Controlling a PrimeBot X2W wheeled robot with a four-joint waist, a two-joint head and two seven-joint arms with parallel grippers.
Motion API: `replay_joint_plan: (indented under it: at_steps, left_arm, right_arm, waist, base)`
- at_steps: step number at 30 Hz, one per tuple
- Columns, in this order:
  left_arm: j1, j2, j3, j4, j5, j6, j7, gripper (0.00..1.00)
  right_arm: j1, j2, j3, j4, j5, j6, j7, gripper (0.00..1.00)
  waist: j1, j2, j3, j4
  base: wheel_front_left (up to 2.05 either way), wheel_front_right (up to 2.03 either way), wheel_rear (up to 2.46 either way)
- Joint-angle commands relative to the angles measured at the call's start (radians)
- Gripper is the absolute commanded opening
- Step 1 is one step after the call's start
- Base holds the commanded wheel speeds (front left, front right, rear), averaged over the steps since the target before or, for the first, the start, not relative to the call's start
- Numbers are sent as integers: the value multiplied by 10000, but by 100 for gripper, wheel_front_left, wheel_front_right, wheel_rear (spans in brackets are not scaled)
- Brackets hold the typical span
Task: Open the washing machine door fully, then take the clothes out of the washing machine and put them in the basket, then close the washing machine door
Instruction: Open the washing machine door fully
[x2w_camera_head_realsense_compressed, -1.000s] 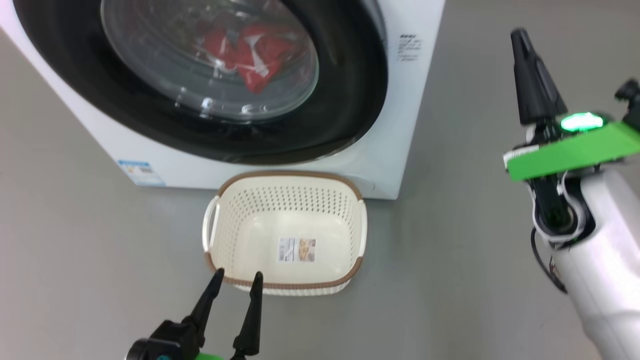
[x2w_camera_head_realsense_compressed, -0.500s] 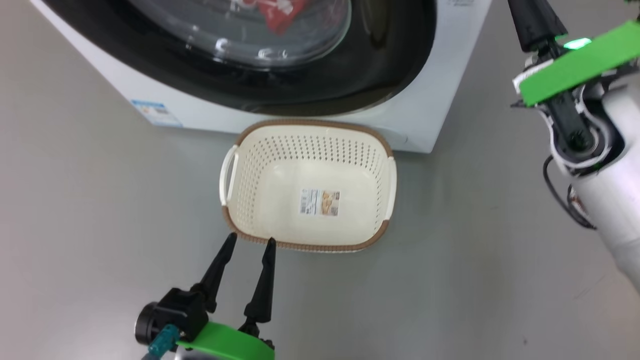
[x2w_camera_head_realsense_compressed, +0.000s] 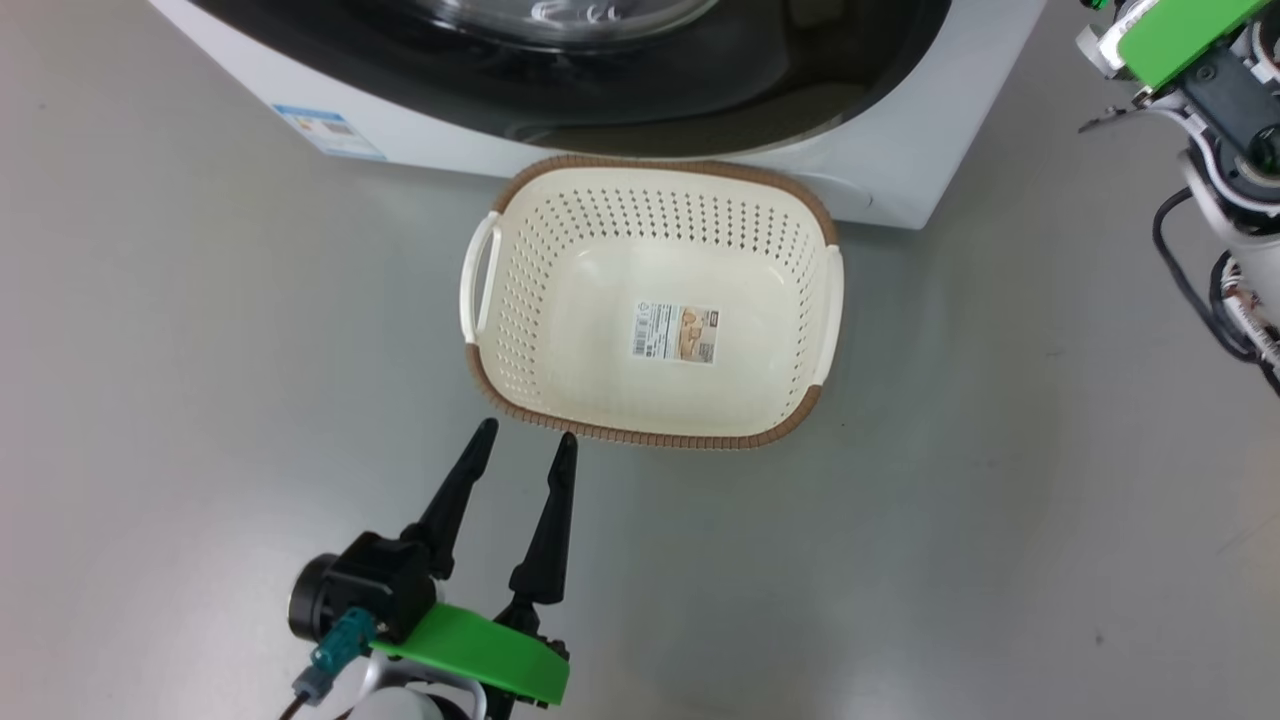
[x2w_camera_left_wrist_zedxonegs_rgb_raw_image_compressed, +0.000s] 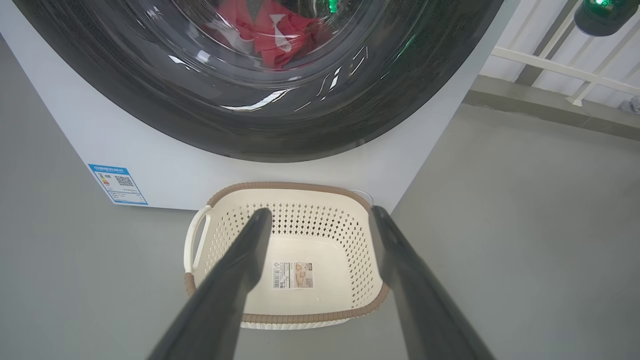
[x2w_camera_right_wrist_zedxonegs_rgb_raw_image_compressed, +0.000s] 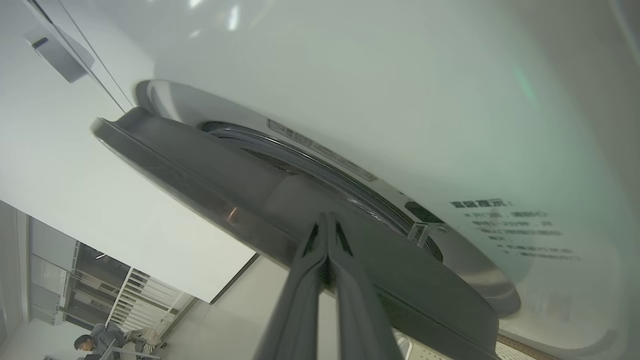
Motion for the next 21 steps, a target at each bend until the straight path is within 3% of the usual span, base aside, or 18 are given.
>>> replay_joint_plan:
  at_steps: [1,21]
  left_arm:
    - [-149,125,258,-185,-55,34,-122,100]
    - [-408,125,-56,-214,-220,36,-122,100]
  right_arm:
    - [-189,18,0,-140,148,4,211,0]
    - [-859,254,-160,512,473,4,1508,0]
  waist:
    - [0,-1,193,81]
    - [0,-1,490,285]
  base:
    - [0,0,0]
    - [0,0,0]
